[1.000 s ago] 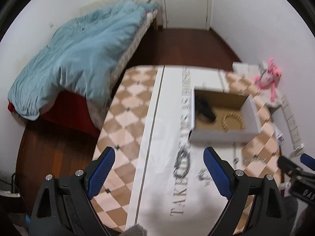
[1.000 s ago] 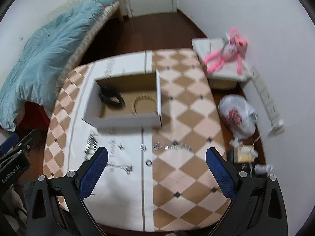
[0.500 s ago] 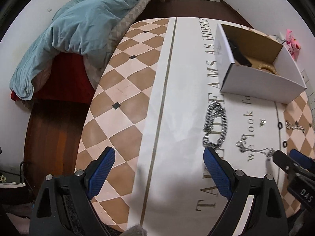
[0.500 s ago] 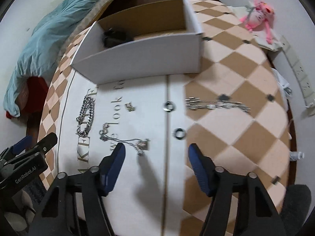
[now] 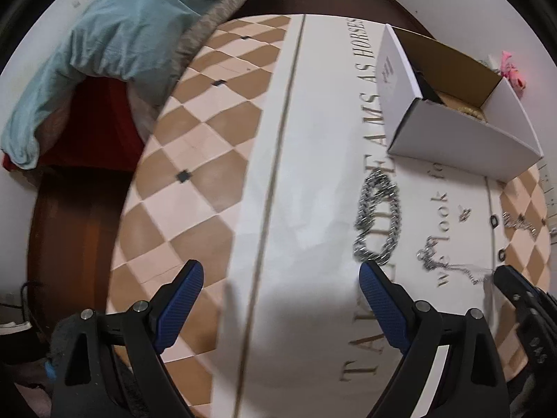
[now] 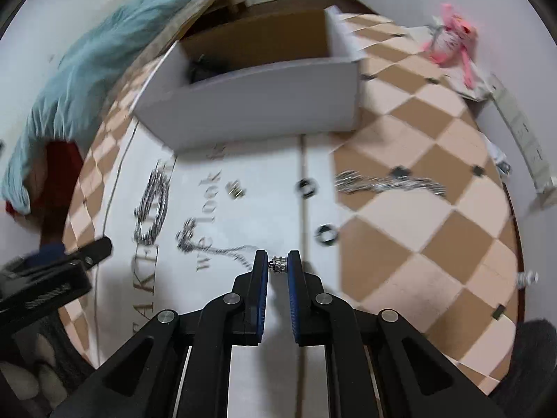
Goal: Organize jewelry
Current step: 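Grasp the thick silver chain bracelet with the left tool while the right grasps the pendant necklace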
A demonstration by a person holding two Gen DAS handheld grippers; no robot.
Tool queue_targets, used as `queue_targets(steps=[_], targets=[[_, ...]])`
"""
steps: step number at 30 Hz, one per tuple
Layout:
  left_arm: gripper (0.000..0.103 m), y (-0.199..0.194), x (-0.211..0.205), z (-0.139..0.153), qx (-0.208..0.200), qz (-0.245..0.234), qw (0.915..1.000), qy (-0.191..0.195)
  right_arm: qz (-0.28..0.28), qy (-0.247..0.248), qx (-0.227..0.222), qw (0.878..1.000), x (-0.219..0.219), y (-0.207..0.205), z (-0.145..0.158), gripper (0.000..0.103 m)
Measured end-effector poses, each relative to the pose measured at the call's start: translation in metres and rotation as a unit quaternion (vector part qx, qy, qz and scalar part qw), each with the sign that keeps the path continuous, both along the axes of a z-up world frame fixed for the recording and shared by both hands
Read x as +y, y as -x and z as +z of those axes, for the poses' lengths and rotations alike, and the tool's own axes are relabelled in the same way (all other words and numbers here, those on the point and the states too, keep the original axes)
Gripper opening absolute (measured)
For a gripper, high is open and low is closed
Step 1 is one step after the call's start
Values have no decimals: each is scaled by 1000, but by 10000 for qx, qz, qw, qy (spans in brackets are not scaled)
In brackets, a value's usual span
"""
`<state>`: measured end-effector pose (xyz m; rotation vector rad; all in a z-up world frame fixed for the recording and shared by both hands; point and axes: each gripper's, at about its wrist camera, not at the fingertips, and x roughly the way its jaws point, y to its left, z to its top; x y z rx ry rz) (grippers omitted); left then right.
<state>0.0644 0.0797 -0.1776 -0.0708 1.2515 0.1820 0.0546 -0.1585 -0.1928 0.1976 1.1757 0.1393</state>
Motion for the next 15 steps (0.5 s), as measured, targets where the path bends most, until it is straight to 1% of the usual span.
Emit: queue_targets(steps=[4, 6, 7, 8, 9, 10, 11, 12, 13, 14, 15], targets=[[90, -18, -4, -5, 17, -52, 9986, 531, -253, -42, -124, 9996, -22, -8, 16, 12], [89, -29, -9, -9, 56, -148, 9982, 582, -344, -48, -138, 9993, -30, -14, 19, 12], [81, -34, -13, -11, 54, -225, 9981, 578, -390, -42, -131, 9991, -33, -17, 18, 12], [76, -38, -17, -14, 85, -301, 9980, 545, -422, -42, -115, 9990, -35, -18, 18, 12], [64, -42, -20, -17, 147, -376, 9978, 524, -456, -58, -82, 9989, -37, -20, 17, 12], [58, -44, -23, -18, 86, -469, 9974, 534, -482, -69, -58, 9988, -39, -21, 15, 12], [47, -45, -26, -16, 42, -546, 9973, 487, -493, -61, -40, 9988, -39, -22, 14, 12], [29, -46, -30, -15, 22, -616, 9975, 344, -493, -58, -24, 9988, -40, -22, 14, 12], [13, -46, -33, -14, 1, -732, 9968, 309, -494, -64, -2, 9988, -39, -23, 13, 12], [7, -45, -35, -14, -10, -783, 9963, 353, -490, -64, 7, 9988, -38, -23, 12, 12], [6, -45, -35, -13, -23, -802, 9959, 408, -493, -76, 2, 9988, -38, -23, 12, 12]])
